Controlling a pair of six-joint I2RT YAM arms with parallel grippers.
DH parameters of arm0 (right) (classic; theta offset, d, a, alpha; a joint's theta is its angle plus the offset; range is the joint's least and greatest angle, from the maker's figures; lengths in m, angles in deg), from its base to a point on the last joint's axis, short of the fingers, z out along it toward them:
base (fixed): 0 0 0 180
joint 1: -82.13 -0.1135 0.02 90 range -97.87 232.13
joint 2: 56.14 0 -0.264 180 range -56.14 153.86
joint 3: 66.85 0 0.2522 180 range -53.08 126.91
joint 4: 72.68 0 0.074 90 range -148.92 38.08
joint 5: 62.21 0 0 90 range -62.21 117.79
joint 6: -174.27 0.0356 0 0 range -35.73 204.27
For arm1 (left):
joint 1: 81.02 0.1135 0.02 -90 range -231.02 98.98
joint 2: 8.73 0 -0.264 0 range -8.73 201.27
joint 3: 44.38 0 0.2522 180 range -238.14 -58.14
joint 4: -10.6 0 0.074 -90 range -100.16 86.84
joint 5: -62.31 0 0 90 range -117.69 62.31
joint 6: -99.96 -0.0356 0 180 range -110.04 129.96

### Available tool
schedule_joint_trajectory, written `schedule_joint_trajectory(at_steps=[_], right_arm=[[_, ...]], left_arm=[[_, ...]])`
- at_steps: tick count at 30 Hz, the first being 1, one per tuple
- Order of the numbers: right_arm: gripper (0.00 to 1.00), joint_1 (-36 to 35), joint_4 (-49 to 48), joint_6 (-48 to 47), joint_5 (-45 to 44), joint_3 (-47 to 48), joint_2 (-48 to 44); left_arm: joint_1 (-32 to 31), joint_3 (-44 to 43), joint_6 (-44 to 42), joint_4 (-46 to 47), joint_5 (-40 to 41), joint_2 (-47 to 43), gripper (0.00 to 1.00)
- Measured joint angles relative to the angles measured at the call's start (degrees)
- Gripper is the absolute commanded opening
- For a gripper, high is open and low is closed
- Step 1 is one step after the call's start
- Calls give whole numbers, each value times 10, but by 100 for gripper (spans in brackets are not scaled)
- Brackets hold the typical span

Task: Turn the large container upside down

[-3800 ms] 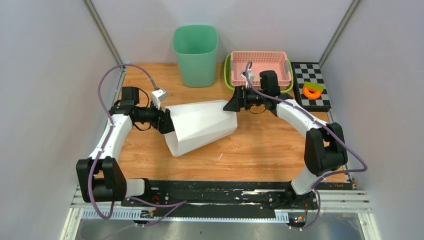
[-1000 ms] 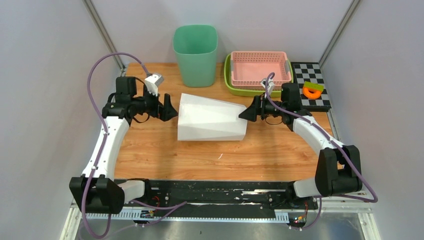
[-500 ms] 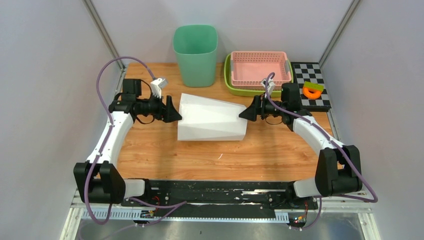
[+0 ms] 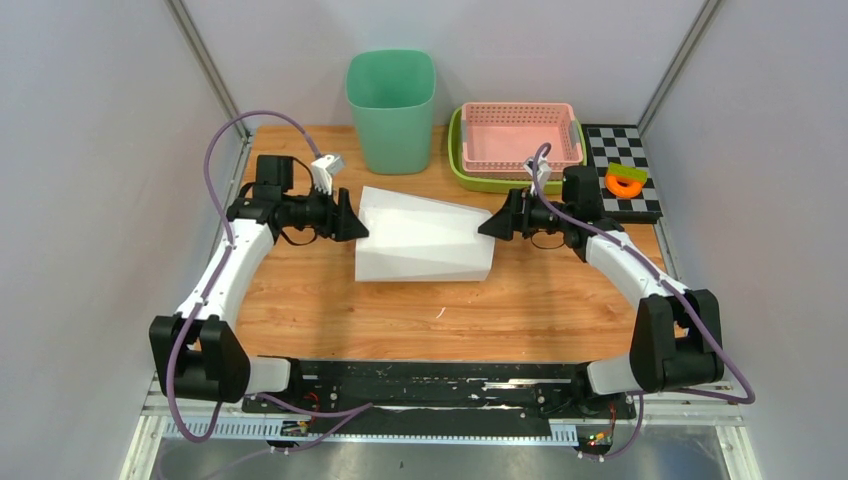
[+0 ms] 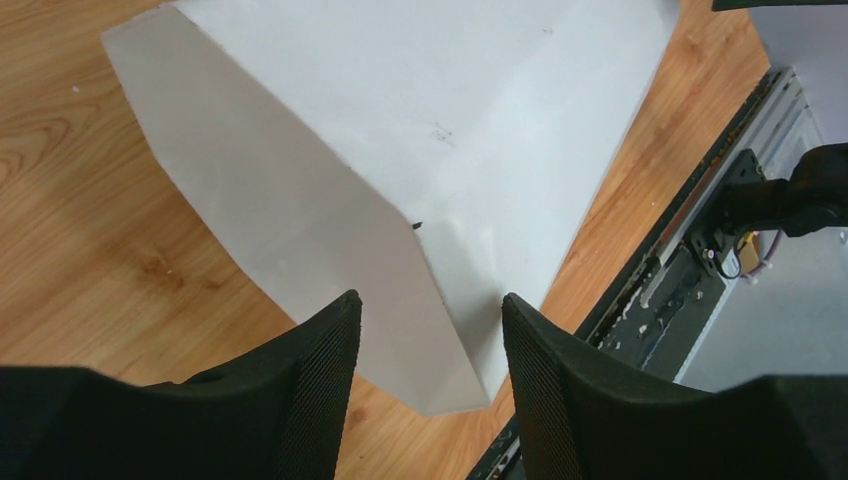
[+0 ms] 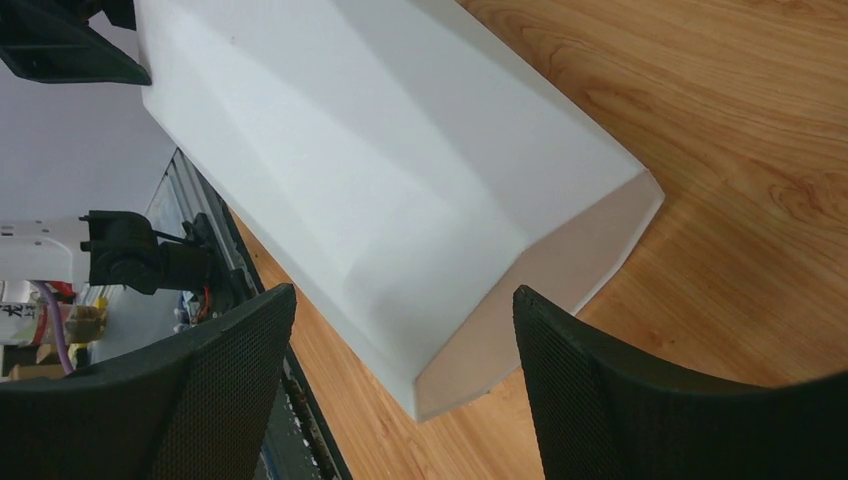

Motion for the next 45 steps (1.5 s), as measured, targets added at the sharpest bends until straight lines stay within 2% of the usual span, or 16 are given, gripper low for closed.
schedule_joint_trajectory(at_steps=[3, 5, 18, 34, 45], right_arm=[[81, 0, 13, 12, 0, 7, 3], [81, 0, 26, 17, 0, 16, 5], [81, 0, 83, 31, 10, 39, 6], [81, 2, 243, -17, -25, 75, 2], [80, 2, 263, -15, 18, 75, 4]], left_arm=[[-9, -2, 7, 0, 17, 4, 45], [-10, -5, 11, 0, 29, 4, 44], [-12, -14, 28, 1, 74, 11, 45], [-12, 12, 77, 47, 86, 9, 46], [-12, 33, 103, 80, 76, -9, 48]])
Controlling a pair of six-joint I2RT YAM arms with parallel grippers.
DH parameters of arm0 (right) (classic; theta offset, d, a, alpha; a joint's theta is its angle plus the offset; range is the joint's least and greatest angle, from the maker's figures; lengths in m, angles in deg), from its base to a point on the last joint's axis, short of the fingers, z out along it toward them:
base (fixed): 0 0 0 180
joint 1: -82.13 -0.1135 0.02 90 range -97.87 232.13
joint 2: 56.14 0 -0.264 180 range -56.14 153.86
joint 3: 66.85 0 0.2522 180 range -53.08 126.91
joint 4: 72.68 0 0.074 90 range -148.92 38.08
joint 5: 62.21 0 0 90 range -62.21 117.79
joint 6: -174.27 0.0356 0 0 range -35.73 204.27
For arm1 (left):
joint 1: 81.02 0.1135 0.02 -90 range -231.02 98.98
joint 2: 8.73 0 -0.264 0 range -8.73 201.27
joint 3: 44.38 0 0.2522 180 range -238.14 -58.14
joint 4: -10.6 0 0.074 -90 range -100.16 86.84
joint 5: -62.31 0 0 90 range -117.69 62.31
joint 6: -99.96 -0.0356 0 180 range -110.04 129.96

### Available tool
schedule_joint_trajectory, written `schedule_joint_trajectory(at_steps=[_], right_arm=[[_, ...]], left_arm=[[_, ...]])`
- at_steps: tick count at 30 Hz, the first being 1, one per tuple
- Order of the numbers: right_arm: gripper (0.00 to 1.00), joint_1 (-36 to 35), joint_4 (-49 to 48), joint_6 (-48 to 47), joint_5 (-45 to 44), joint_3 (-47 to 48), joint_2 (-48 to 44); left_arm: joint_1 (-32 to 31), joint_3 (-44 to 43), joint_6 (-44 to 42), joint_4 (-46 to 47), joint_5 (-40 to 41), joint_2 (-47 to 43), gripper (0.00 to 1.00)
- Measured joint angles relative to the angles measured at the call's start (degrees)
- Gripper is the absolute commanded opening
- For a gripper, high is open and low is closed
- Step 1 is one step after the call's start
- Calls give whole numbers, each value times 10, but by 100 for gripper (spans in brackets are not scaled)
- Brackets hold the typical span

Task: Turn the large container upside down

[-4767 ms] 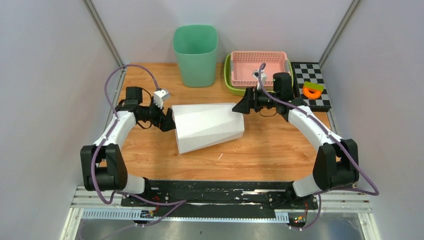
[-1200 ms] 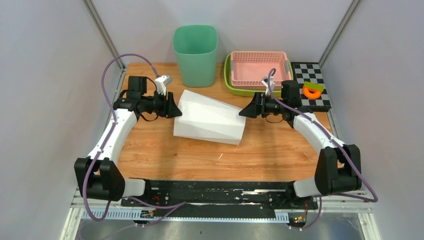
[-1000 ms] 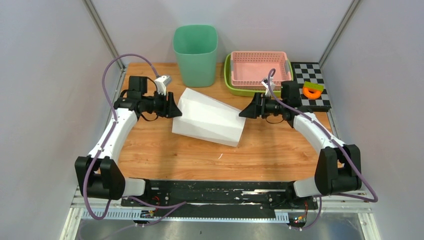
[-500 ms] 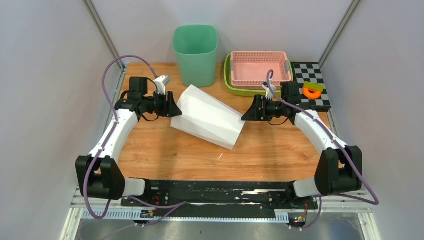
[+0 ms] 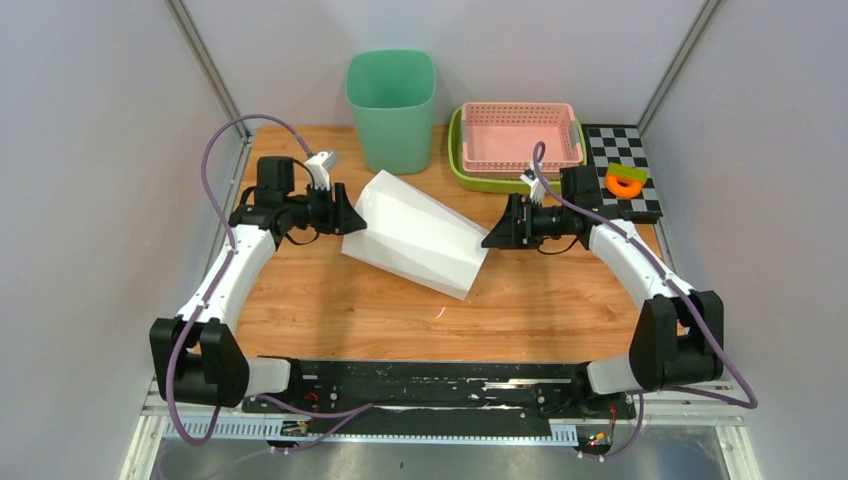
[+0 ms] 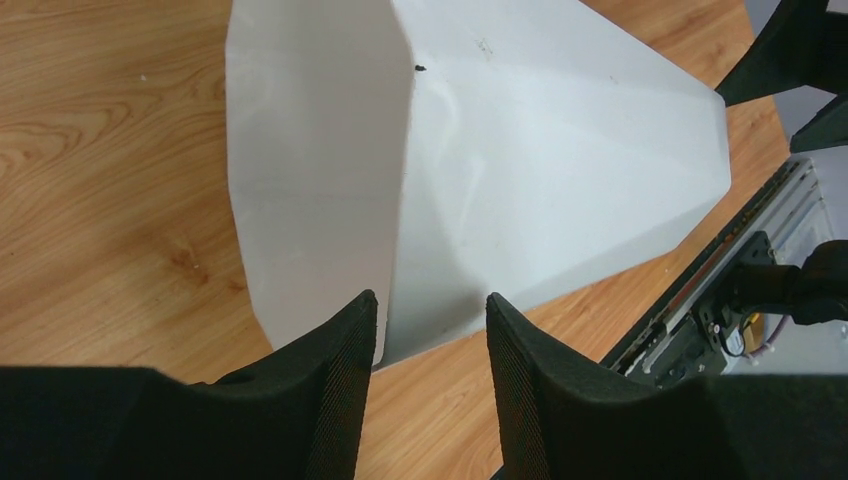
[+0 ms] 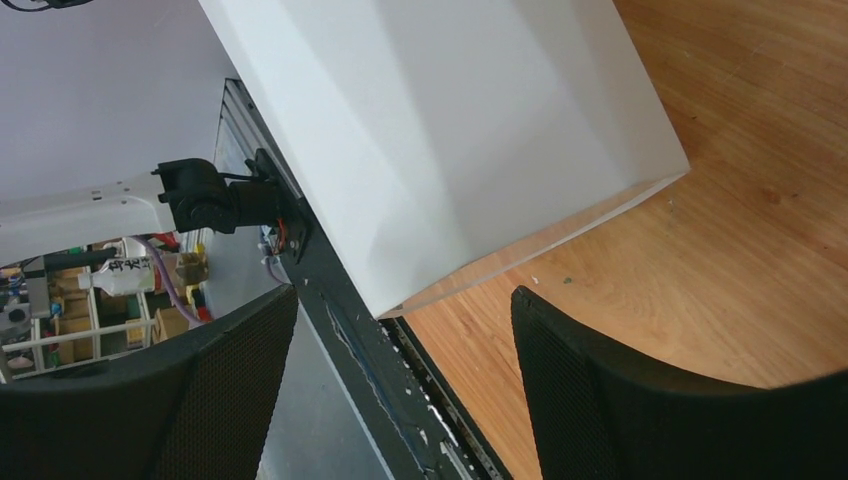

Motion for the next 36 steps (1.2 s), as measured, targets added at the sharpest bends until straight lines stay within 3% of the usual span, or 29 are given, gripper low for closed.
schedule_joint_trajectory(at_steps=[10, 27, 36], right_arm=[[79, -34, 10, 7, 40, 10, 43], [78, -48, 16, 22, 73, 60, 64], [79, -56, 4, 44, 96, 86, 74]], left_arm=[[0, 9, 3, 14, 3, -12, 56], [-40, -4, -63, -12, 102, -12, 57], [-62, -9, -81, -25, 113, -9, 58]])
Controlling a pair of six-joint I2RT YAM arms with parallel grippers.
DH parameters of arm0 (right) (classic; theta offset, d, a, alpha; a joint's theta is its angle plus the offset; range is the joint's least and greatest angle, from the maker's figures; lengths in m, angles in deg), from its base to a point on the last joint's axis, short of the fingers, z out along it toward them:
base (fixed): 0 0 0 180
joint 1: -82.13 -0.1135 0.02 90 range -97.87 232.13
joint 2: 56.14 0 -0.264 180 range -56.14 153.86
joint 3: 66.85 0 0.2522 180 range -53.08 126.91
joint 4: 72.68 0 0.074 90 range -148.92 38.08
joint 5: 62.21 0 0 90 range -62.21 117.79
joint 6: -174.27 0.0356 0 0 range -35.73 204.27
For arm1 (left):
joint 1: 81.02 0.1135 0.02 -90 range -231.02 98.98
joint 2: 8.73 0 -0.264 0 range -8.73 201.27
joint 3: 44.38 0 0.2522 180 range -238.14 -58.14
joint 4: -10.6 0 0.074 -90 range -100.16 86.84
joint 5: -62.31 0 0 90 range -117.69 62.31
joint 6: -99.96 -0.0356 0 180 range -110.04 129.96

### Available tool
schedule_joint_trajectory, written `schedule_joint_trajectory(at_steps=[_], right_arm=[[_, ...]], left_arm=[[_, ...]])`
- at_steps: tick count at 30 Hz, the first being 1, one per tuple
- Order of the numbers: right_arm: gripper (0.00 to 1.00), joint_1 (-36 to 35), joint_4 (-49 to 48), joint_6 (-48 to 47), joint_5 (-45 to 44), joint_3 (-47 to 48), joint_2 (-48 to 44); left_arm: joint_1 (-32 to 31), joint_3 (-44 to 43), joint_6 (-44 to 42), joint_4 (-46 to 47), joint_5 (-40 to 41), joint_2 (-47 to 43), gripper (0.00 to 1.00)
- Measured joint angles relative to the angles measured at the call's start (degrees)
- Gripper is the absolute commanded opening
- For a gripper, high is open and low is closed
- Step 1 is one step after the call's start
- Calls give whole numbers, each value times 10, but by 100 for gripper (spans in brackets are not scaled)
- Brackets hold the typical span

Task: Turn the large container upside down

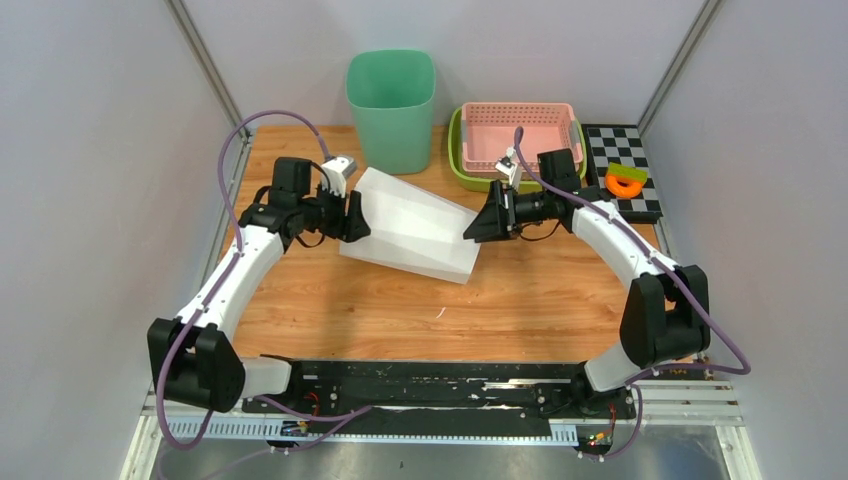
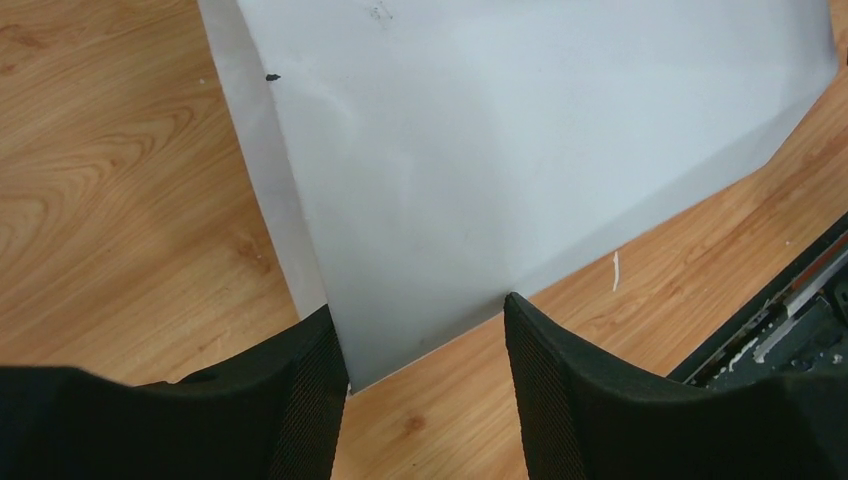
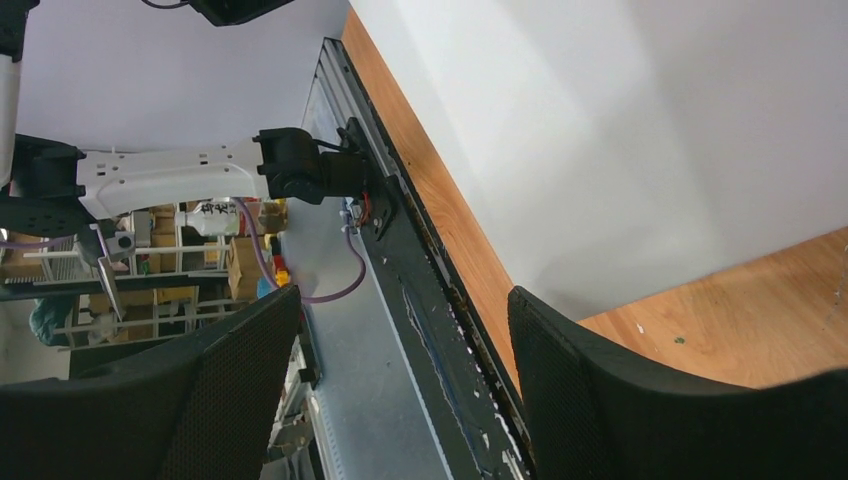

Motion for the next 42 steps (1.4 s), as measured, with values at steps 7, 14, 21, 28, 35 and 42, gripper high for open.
schedule_joint_trajectory(at_steps=[7, 14, 21, 28, 35, 42], right_arm=[[79, 4, -12, 8, -17, 1, 0], [79, 44, -43, 25, -85, -17, -34], [79, 50, -54, 29, -129, -30, -35], [79, 50, -54, 29, -144, -32, -26], [79, 50, -54, 29, -151, -32, -13], [78, 50, -55, 36, -150, -32, 3]], left_arm=[[-2, -11, -2, -16, -3, 9, 60], [-2, -12, -2, -24, -30, 9, 62], [-27, -17, -12, -40, -55, 9, 77], [-36, -71, -14, -63, -29, 6, 91], [-36, -113, 4, -60, 45, -1, 89], [-33, -115, 6, -60, 100, 5, 73]])
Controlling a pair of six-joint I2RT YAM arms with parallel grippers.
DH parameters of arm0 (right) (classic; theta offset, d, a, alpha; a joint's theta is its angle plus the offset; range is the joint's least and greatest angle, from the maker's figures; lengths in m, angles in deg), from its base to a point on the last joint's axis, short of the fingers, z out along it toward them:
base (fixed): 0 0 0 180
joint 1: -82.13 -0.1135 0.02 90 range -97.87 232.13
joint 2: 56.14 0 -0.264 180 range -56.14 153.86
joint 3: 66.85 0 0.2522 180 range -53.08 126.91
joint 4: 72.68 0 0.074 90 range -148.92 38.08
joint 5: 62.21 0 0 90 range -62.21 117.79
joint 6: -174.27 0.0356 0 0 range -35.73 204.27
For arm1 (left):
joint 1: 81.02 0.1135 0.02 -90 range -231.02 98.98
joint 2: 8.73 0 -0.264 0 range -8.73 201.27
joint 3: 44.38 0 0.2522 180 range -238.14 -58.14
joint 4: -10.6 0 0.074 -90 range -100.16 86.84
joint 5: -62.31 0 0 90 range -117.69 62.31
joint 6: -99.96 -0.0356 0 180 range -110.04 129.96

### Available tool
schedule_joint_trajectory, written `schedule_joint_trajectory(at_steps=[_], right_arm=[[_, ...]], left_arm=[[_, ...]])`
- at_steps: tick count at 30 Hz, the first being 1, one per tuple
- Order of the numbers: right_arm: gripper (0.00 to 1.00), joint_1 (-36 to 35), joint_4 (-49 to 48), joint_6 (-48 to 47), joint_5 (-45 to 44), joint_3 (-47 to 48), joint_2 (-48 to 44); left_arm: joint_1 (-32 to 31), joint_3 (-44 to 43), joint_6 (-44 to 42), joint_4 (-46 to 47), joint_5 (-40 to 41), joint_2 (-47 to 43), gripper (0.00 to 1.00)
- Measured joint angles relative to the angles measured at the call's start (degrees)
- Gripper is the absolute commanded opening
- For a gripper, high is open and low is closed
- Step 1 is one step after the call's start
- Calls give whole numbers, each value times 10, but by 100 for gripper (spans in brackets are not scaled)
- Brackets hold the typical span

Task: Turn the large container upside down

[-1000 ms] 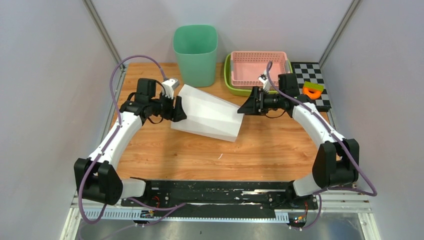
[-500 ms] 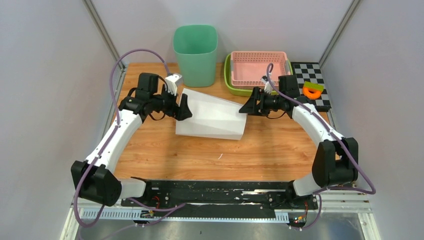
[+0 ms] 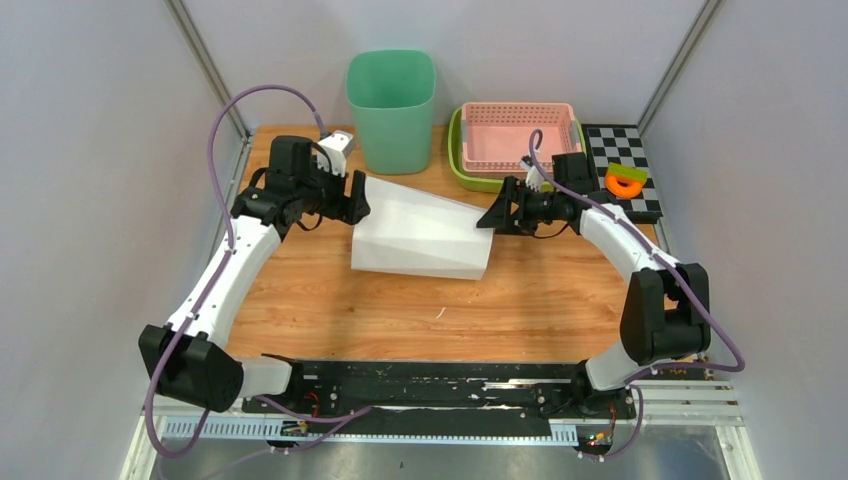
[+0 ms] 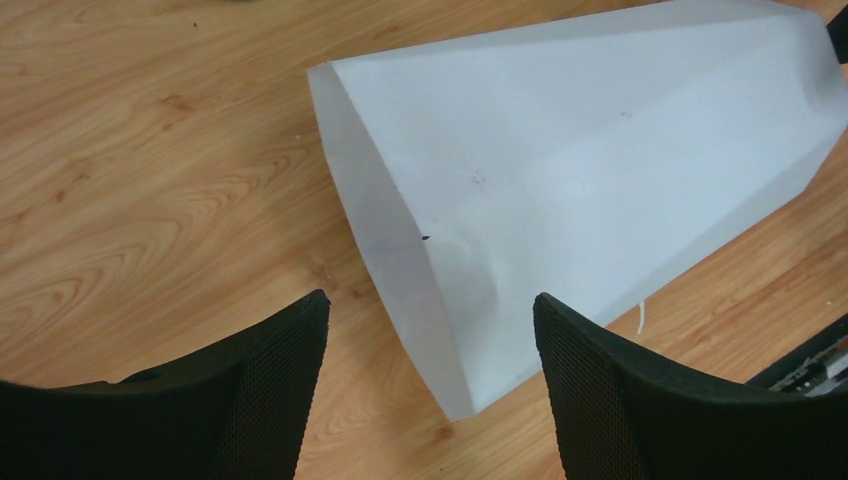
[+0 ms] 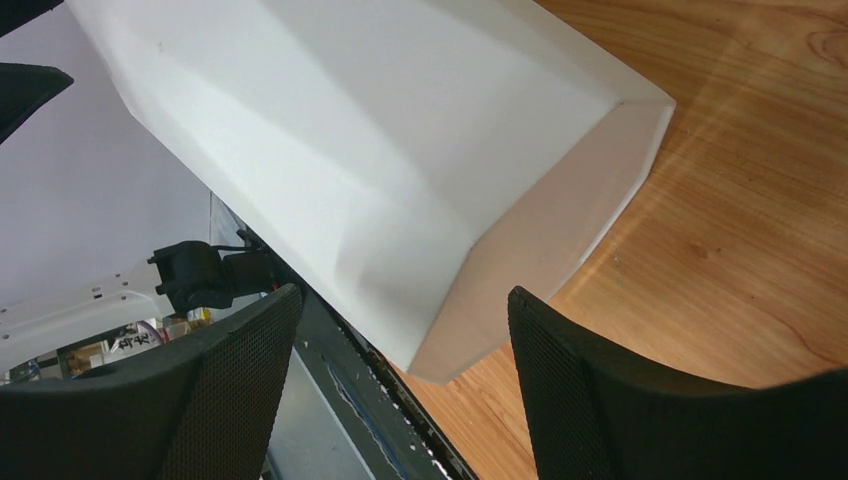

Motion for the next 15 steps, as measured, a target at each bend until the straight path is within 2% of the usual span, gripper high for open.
schedule_joint_trajectory(at_steps=[3, 15], right_arm=[[78, 0, -2, 8, 2, 0, 6], [77, 0, -13, 41, 11, 7, 8]], left_arm=[[0, 0, 0, 0, 10, 1, 65], [0, 0, -5, -12, 9, 32, 48]])
